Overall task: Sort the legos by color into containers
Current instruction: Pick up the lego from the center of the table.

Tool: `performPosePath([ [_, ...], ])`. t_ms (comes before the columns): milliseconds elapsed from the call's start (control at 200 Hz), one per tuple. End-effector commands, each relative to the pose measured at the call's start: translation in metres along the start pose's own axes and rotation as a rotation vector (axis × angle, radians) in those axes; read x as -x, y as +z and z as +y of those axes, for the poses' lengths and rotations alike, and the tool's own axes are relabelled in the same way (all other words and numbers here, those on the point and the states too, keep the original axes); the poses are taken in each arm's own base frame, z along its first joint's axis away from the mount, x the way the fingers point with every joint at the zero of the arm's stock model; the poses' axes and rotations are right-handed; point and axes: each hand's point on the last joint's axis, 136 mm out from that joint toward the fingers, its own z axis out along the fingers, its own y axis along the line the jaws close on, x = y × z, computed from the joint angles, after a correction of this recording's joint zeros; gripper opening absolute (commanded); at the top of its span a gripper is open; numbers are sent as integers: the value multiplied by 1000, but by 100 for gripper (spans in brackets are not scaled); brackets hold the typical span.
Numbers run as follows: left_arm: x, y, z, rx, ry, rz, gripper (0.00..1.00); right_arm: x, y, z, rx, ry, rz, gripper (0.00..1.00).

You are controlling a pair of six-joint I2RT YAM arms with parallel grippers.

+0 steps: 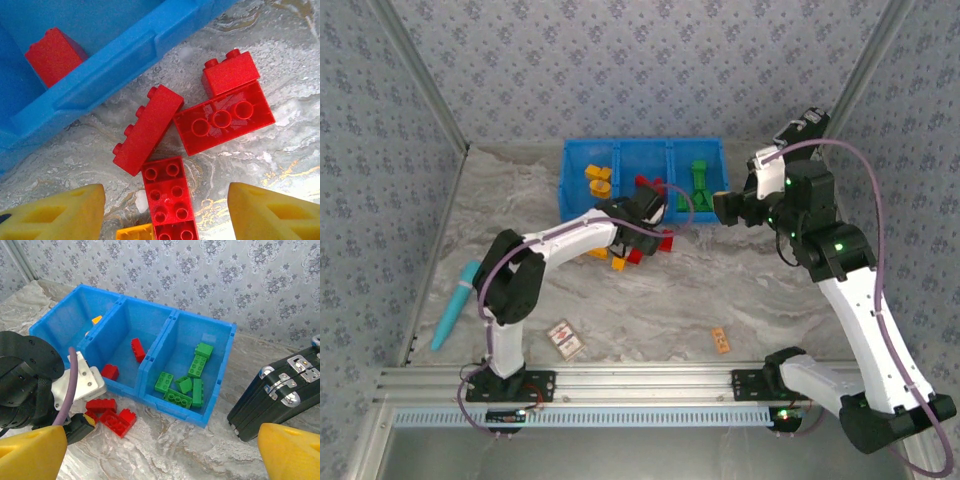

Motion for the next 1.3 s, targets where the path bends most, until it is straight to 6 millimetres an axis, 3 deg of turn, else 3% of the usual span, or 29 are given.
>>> performPosePath([
  [0,-7,6,1,27,-32,16,65,-2,1,-3,-18,7,-6,100],
  [315,-30,24,1,42,-78,71,65,-4,6,-8,-46,4,-5,100],
  [775,-48,51,-6,26,-104,119,62,-4,14,-11,-47,15,-4,100],
  [965,-52,59,-9,18,-114,138,53,-4,16,-13,-46,22,-3,100],
  [1165,-56,62,-10,14,-115,157,36,-6,18,-14,-48,27,4,100],
  [1295,-58,60,-9,18,-120,164,33,-7,18,-16,-52,29,6,100],
])
